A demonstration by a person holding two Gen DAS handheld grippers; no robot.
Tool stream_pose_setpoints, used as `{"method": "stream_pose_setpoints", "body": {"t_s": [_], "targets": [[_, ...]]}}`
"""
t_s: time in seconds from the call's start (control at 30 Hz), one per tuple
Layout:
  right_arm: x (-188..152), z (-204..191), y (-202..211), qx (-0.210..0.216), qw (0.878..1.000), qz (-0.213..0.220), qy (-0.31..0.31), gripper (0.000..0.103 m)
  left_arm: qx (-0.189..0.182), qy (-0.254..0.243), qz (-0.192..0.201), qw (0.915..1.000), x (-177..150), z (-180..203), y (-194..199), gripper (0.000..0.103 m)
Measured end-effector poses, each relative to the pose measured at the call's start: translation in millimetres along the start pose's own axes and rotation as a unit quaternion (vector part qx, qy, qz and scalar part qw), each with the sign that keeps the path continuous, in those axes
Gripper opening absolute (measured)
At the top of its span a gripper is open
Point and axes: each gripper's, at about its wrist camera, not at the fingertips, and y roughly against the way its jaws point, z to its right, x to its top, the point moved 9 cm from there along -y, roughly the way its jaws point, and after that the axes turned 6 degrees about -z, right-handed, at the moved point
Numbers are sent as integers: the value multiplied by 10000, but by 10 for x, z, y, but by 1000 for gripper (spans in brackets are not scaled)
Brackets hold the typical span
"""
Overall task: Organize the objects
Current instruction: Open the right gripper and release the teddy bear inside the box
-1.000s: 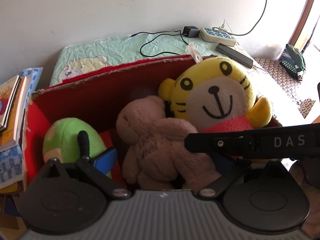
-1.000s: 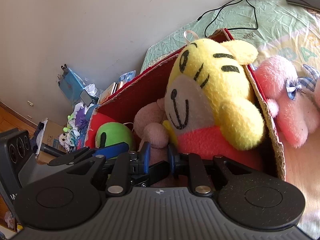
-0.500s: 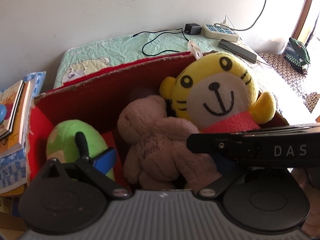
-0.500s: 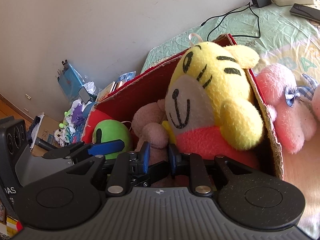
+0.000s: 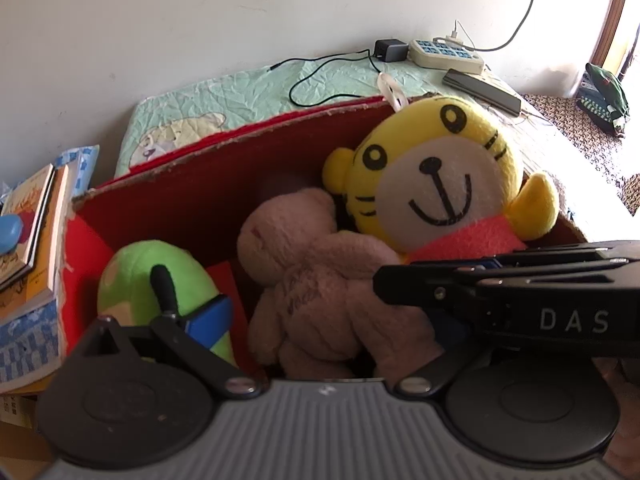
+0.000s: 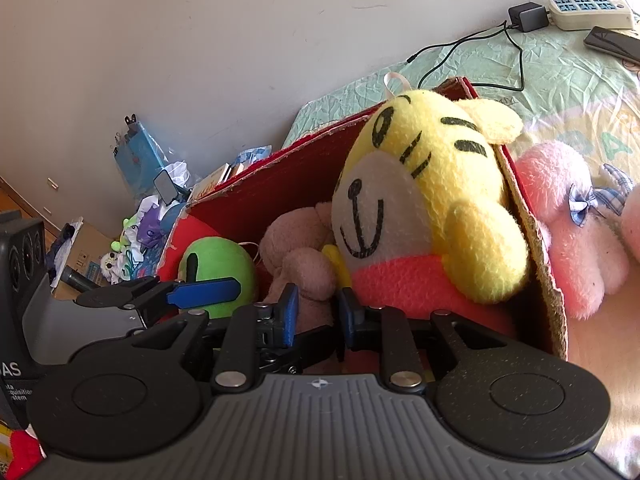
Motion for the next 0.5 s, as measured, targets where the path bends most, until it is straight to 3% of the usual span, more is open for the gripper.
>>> {"method": "stream_pose_setpoints", "body": {"t_s": [0.2, 0.37, 0.5], "targets": [[5, 3, 26, 8, 9999, -56, -148, 23, 54, 178, -98, 9998, 2, 2, -3, 102], [9, -67, 168, -218, 9996, 141, 94, 24, 455, 213, -54, 9987, 12, 39, 82, 102], [17, -41, 286, -314, 9991, 292, 69, 24, 521, 356, -104, 9980, 27, 41, 126, 102]]}}
